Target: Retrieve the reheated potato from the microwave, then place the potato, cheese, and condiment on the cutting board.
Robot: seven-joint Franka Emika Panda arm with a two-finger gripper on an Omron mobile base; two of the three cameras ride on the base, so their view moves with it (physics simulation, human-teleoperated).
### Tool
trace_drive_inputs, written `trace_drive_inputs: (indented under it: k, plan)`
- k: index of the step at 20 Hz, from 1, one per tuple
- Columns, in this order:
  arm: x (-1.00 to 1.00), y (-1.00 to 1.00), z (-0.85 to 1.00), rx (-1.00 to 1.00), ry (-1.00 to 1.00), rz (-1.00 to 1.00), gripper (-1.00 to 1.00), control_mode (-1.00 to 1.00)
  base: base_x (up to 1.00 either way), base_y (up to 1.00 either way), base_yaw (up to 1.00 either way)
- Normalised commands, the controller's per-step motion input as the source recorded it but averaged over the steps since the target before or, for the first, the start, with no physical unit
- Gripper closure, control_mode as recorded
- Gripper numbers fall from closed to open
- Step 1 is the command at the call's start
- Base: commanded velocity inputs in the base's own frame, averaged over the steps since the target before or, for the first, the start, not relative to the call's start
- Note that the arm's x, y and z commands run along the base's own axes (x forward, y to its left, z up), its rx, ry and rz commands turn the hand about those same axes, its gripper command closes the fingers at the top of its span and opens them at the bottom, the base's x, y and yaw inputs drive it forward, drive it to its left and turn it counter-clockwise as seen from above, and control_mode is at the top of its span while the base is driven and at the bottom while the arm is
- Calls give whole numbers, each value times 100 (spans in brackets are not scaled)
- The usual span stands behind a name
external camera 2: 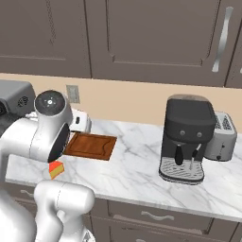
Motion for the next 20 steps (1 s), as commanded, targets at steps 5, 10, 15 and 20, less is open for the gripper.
trace_drive_inputs:
  k: [5,10,15,20]
  plan:
    - [42,-2,-35,12,14,0,100,-100,0,0,0]
    - [33,1,-48,1,0,0,100,-100,0,0,0]
    - [34,2,-45,-3,-5,0,100,-100,0,0,0]
    - [40,1,-39,-12,-1,0,100,-100,0,0,0]
